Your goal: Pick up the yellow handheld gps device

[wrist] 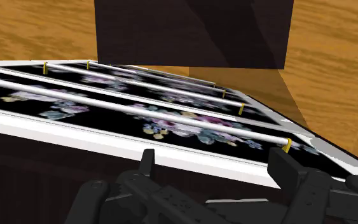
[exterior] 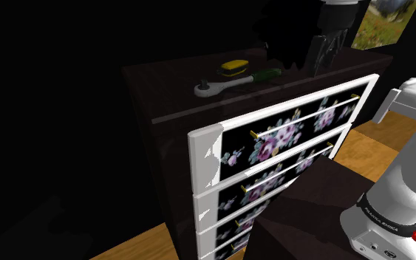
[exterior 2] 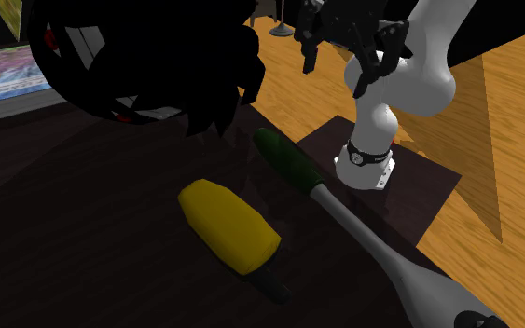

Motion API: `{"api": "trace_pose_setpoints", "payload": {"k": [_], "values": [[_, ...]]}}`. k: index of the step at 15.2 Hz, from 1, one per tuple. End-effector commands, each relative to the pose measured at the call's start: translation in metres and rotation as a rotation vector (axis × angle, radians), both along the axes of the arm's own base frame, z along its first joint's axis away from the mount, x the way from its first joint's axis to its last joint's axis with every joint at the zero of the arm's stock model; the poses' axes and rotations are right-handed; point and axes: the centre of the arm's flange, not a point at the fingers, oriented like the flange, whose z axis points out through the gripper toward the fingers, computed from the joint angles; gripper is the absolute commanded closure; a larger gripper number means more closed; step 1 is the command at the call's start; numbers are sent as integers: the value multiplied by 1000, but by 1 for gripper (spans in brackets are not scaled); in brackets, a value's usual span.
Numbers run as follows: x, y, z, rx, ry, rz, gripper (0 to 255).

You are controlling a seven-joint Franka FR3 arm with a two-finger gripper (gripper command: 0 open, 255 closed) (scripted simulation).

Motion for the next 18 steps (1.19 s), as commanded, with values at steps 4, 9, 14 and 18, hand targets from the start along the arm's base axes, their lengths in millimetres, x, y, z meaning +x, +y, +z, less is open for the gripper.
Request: {"api": "trace_pose_setpoints", "payload": {"k": [4,9,14,18], "values": [[26,30,0,-1,-7,-177,0],[80,69,-1,-2,-17,-472,0],[143,91,0,-3,-28,-767,0],[196,94,0,-4,-37,-1003,0]]}}
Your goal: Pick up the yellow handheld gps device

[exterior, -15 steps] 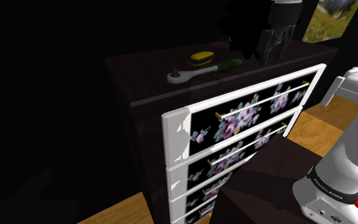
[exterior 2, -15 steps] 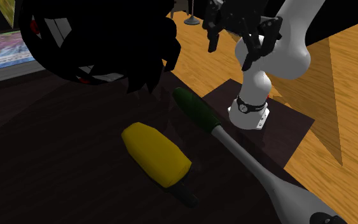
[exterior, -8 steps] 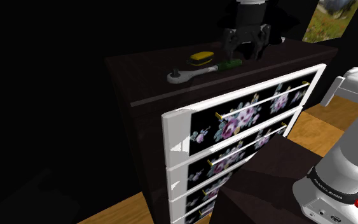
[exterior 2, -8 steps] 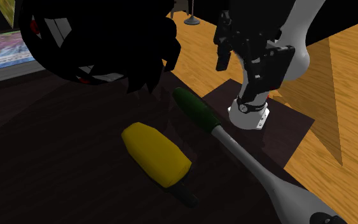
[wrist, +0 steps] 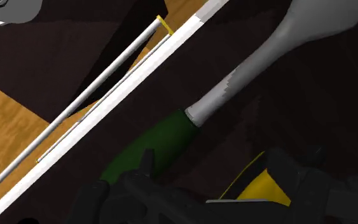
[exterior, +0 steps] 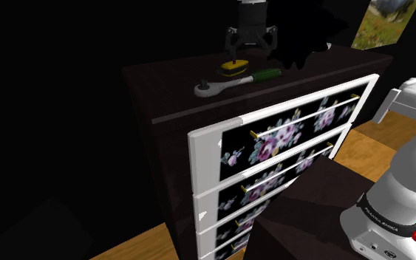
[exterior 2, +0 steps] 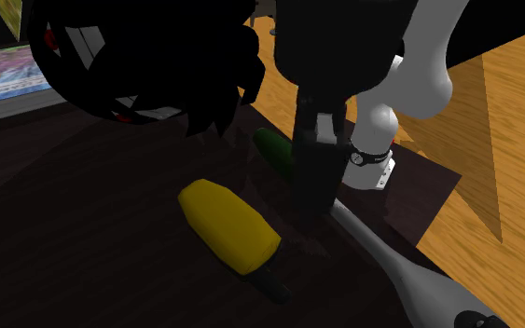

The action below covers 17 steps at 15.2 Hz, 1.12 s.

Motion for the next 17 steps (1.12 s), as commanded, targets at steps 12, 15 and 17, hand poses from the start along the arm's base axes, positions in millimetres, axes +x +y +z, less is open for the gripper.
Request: {"api": "trace_pose_setpoints", "payload": {"k": [12,15,17], "values": [[84,-12,-30,0,-14,-389,0],[84,-12,-38,0,-14,-389,0],[85,-13,-39,0,-14,-389,255]]}}
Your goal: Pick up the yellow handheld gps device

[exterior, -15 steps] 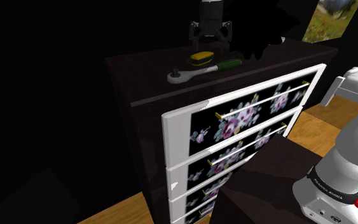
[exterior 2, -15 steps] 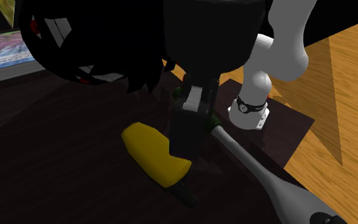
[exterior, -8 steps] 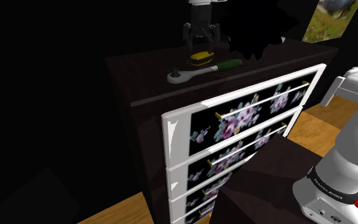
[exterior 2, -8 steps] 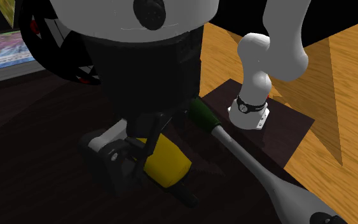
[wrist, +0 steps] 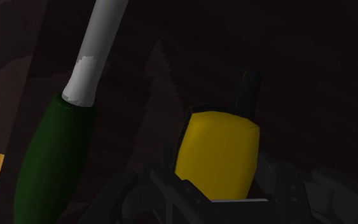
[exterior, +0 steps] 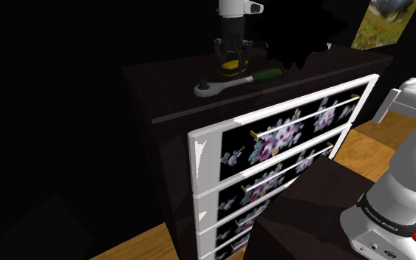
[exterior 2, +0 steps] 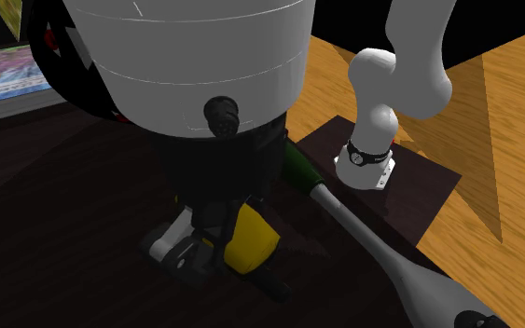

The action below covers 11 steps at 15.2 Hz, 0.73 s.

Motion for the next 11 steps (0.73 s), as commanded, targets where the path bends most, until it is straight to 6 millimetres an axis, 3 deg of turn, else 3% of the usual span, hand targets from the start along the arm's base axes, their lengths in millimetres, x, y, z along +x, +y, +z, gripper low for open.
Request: {"api": "trace_pose_setpoints", "payload": {"k": [1,8,11], "values": [[0,0,-1,0,0,0,255],[-1,0,0,0,0,0,255],[-1,0,16,0,0,0,255]]}}
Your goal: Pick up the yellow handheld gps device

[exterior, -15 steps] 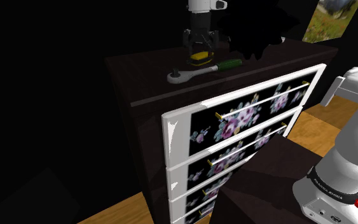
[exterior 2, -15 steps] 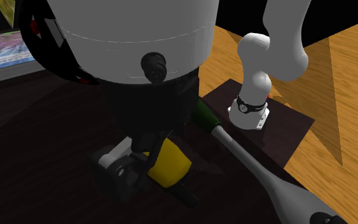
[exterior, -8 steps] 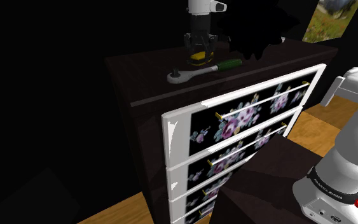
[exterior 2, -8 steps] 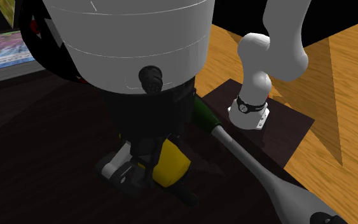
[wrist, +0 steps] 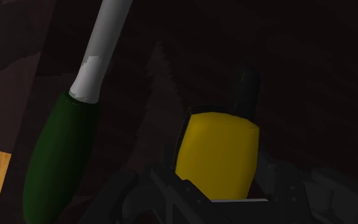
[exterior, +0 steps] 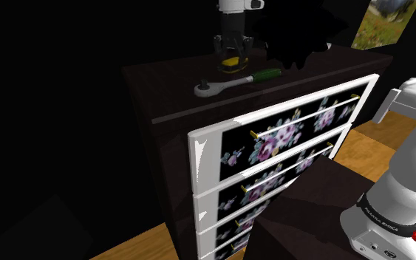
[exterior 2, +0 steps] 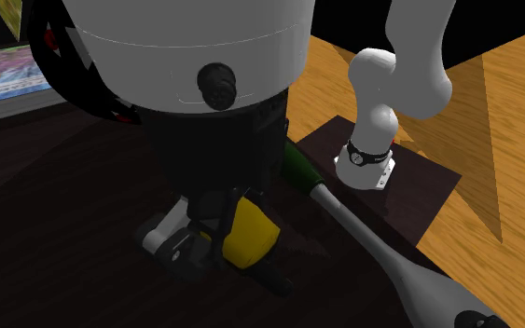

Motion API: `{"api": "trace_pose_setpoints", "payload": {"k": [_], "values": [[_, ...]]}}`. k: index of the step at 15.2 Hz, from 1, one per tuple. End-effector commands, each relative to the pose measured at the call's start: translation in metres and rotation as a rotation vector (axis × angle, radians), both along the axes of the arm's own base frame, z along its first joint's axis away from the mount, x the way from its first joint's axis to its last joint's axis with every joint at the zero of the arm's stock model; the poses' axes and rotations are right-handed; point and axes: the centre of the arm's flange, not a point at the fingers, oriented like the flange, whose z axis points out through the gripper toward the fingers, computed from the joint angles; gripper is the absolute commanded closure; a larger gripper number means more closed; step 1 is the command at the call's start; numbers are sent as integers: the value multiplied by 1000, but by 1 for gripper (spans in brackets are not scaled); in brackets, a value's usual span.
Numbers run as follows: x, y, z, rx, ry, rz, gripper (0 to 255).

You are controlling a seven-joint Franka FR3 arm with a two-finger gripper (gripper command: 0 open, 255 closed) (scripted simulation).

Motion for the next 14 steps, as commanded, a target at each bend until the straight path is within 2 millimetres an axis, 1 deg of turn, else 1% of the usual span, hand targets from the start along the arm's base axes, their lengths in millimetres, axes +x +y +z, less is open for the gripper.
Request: {"api": "trace_pose_setpoints", "payload": {"k": [1,12,14], "values": [[-1,0,10,0,0,0,255],[-1,0,68,0,0,0,255],[-1,0,69,0,0,0,255]]}}
